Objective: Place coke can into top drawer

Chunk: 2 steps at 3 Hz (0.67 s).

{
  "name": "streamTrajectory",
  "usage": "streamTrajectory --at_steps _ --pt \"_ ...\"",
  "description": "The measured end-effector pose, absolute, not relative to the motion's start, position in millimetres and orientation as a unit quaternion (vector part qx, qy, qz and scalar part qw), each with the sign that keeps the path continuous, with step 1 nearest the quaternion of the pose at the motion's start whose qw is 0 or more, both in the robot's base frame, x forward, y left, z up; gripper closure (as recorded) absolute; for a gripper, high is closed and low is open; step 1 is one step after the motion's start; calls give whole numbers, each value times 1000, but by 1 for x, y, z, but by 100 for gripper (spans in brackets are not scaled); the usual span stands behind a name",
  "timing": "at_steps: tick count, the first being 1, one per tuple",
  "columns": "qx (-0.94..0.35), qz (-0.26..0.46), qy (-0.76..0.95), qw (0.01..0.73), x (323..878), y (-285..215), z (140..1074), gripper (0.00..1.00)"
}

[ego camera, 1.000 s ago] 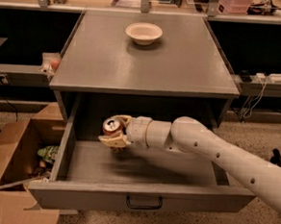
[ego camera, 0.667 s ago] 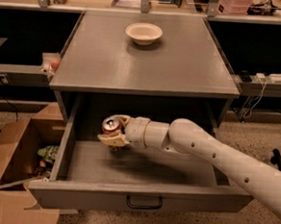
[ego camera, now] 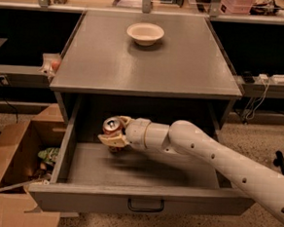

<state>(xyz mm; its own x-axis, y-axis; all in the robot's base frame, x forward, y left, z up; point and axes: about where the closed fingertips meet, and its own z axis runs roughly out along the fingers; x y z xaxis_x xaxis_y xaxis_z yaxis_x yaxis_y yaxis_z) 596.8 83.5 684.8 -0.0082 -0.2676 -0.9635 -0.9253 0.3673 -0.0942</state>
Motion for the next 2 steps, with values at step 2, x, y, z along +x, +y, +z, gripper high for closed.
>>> streamTrajectory --at_steps 2 --pt "-468 312 638 526 597 84 685 28"
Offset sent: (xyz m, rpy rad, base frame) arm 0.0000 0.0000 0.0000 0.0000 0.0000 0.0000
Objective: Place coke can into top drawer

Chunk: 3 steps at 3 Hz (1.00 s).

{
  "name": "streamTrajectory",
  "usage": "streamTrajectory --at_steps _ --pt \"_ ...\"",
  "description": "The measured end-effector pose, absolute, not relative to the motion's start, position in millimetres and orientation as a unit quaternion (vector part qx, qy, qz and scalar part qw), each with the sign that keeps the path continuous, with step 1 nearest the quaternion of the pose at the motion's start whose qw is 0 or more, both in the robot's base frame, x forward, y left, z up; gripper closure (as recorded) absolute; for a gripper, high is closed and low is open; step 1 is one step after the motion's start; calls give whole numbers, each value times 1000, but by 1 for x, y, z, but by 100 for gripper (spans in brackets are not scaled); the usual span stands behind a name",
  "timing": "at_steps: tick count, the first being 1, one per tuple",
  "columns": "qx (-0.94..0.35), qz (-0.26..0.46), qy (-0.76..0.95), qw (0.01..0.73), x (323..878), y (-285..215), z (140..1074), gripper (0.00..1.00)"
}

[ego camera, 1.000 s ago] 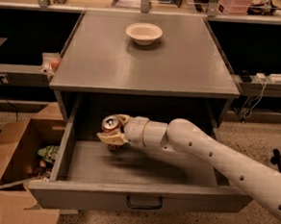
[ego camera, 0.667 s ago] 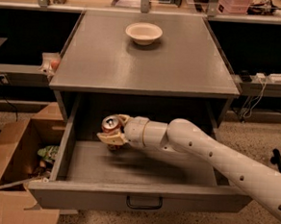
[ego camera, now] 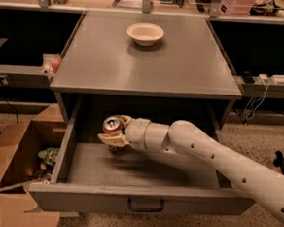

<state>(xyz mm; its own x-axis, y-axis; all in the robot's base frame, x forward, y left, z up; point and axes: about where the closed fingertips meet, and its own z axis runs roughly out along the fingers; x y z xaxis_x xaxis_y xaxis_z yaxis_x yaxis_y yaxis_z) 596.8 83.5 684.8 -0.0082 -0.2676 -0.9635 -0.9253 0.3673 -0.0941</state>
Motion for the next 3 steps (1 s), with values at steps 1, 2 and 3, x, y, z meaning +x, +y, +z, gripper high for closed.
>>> streamTrajectory --at_steps 1,2,3 --pt "-468 312 638 526 597 84 685 5" --pt "-460 319 637 530 595 79 690 0" --pt "-447 310 655 525 593 56 718 0"
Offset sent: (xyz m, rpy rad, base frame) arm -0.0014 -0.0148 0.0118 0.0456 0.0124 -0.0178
